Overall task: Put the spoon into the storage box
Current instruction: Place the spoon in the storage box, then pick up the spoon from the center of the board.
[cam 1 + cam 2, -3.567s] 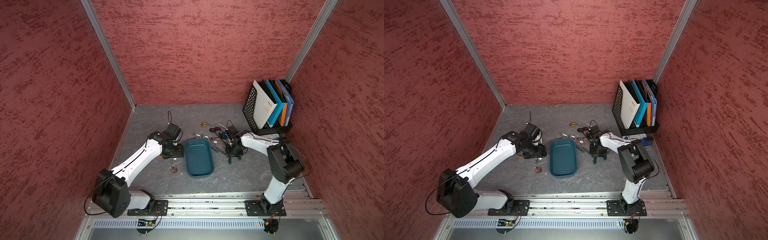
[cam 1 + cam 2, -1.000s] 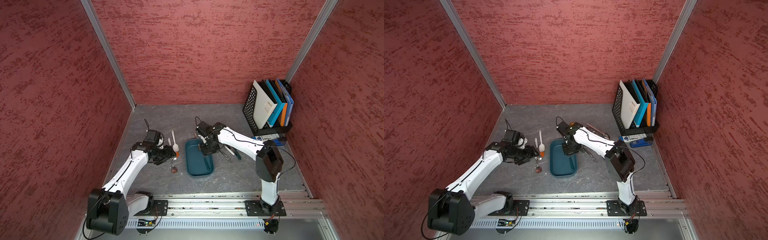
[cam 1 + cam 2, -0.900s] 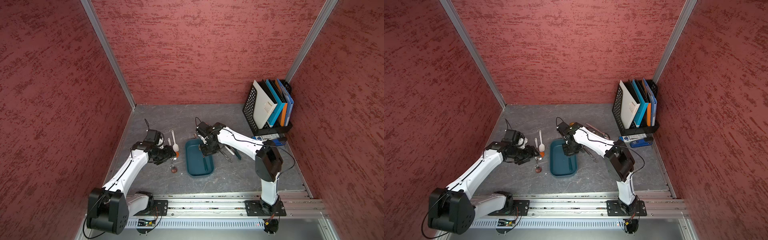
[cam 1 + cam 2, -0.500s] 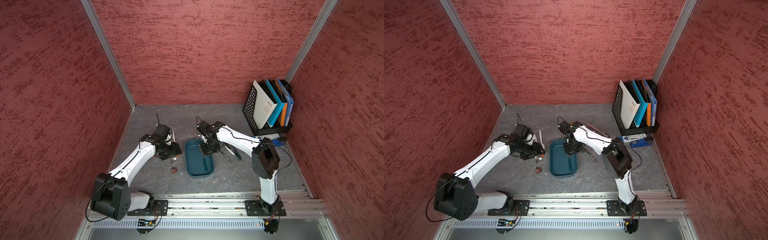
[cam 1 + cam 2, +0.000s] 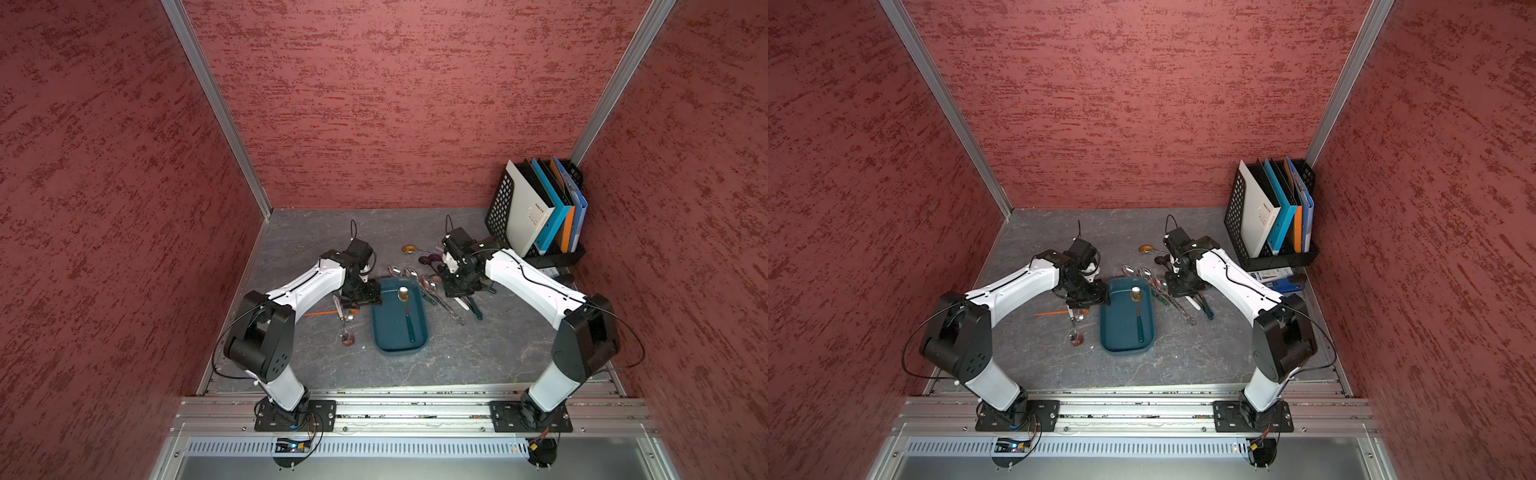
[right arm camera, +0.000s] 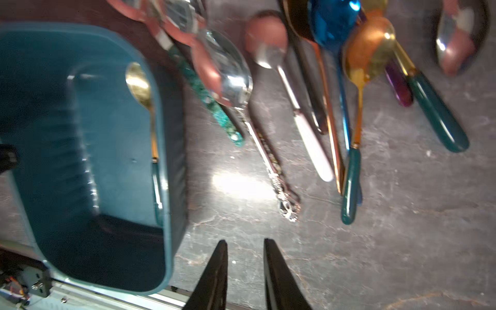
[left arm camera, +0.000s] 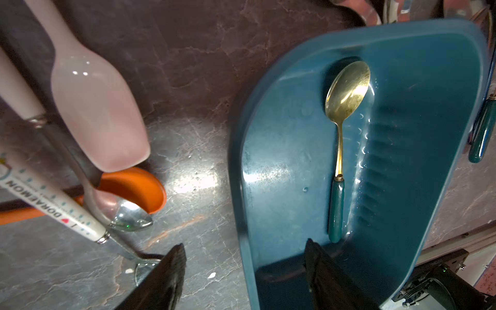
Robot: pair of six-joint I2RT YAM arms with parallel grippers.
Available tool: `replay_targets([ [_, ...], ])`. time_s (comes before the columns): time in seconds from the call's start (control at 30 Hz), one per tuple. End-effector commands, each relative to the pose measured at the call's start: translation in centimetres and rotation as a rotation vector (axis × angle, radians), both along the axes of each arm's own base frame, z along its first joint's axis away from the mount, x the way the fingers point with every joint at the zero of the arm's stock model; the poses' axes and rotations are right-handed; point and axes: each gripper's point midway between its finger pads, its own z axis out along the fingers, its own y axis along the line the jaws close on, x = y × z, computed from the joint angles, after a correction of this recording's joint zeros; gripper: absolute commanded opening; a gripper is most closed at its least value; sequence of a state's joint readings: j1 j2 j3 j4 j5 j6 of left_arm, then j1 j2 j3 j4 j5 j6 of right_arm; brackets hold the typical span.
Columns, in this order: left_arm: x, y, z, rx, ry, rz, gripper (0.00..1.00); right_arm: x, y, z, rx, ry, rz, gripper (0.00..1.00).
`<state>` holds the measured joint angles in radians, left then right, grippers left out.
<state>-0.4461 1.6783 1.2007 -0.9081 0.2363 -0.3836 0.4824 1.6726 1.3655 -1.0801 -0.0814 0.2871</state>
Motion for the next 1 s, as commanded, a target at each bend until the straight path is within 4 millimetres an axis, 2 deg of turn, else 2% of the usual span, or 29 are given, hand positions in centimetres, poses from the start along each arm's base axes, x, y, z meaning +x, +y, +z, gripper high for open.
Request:
replay_targets([
  [0.0, 0.6, -0.3, -0.3, 0.015, 0.0, -0.019, 0.7, 0.8, -2.0, -1.5, -0.014, -0.03, -0.018, 0.29],
  [0.23, 1.8, -1.4, -1.4, -0.017, 0.025, 0.009, 0.54, 1.4, -5.4, -4.0, -0.026, -0.024, -0.079, 0.3],
  [0.5, 3.6, -0.8, -1.9, -0.039, 0.034, 0.075, 0.35, 2.9, -7.5, -6.1, -0.054, -0.01, -0.094, 0.31],
  [0.63, 4.4, -0.6, -1.8, -0.066, 0.032, 0.101, 0.31, 3.5, -8.3, -7.1, -0.059, 0.0, -0.096, 0.32],
  [0.97, 6.4, 0.3, -2.1, -0.091, 0.038, 0.151, 0.25, 3.5, -8.7, -9.2, -0.096, 0.041, -0.077, 0.3],
])
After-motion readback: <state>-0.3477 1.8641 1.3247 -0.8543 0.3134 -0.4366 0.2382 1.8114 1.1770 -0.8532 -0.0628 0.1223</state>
